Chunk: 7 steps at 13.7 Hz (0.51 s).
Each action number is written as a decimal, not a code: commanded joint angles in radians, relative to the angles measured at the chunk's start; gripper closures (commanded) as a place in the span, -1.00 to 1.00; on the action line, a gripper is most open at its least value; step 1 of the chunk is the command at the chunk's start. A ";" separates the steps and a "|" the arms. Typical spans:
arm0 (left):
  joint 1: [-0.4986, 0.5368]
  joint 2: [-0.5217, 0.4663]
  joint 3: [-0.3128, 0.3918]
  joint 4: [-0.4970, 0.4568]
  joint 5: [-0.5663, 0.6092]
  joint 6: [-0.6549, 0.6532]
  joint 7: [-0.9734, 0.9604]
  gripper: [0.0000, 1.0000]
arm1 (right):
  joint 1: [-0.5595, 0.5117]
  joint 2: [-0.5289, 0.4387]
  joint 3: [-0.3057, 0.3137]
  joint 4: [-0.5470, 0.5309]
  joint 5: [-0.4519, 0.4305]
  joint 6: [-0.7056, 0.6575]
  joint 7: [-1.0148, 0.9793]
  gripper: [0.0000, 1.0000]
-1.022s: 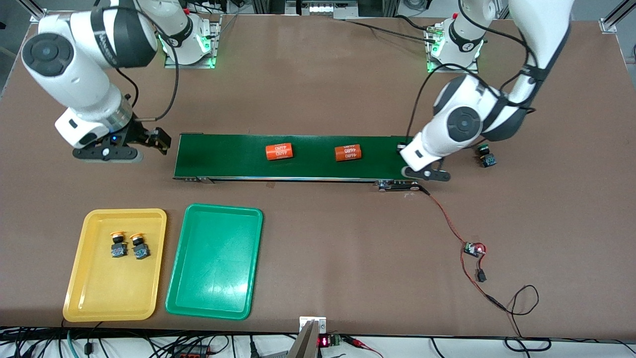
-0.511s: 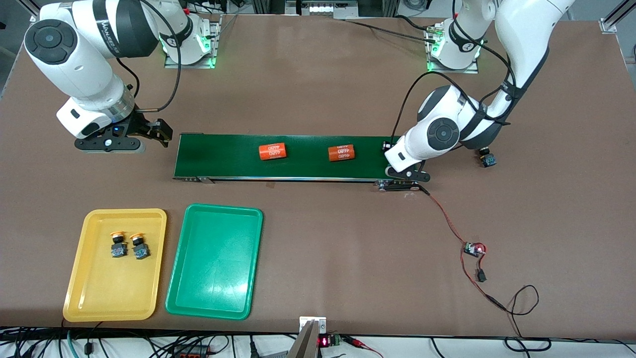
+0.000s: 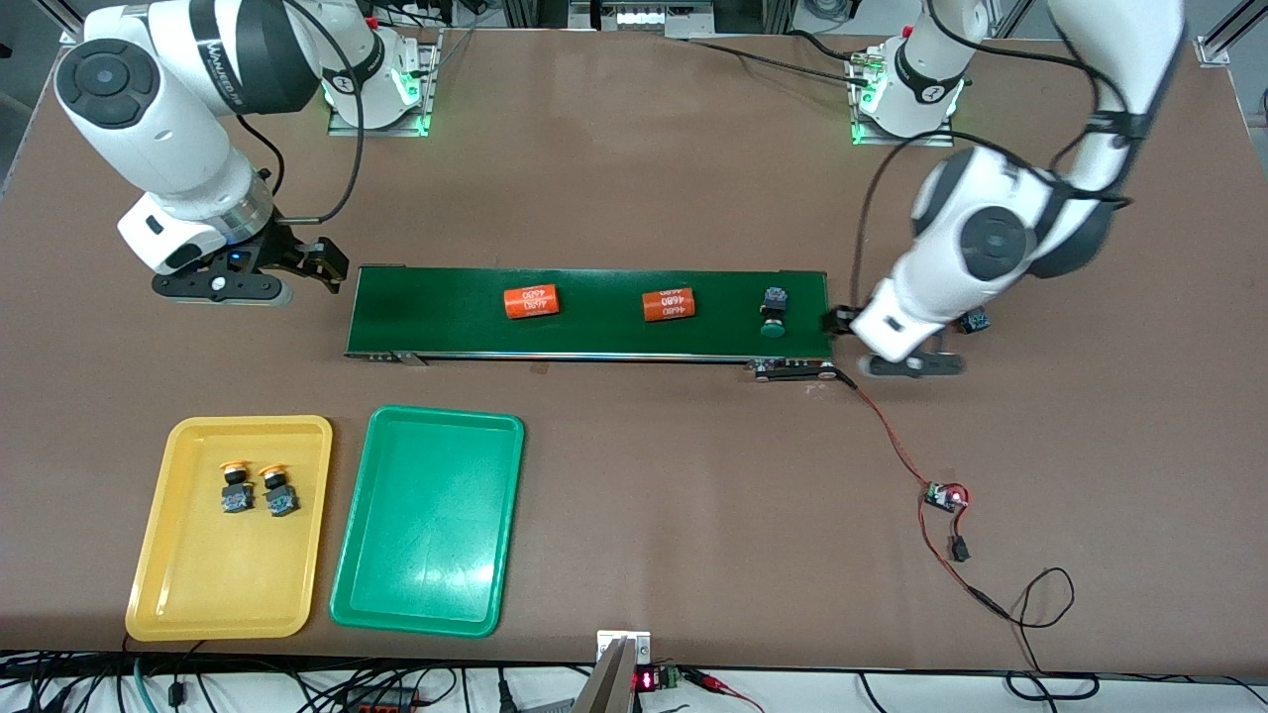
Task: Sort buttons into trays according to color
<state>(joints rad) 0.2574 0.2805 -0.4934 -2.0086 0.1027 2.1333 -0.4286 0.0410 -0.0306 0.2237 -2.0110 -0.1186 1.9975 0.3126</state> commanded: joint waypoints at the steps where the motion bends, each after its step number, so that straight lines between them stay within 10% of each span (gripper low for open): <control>1: 0.002 -0.011 0.111 -0.025 -0.008 -0.058 0.024 -1.00 | 0.077 0.014 0.003 -0.002 0.016 0.024 0.071 -1.00; 7: 0.005 0.094 0.334 -0.099 -0.008 -0.070 0.194 -1.00 | 0.273 0.110 0.003 0.005 0.043 0.168 0.370 -1.00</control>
<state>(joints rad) 0.2751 0.3347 -0.2035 -2.0961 0.1027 2.0490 -0.3094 0.2722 0.0476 0.2343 -2.0115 -0.0886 2.1216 0.6177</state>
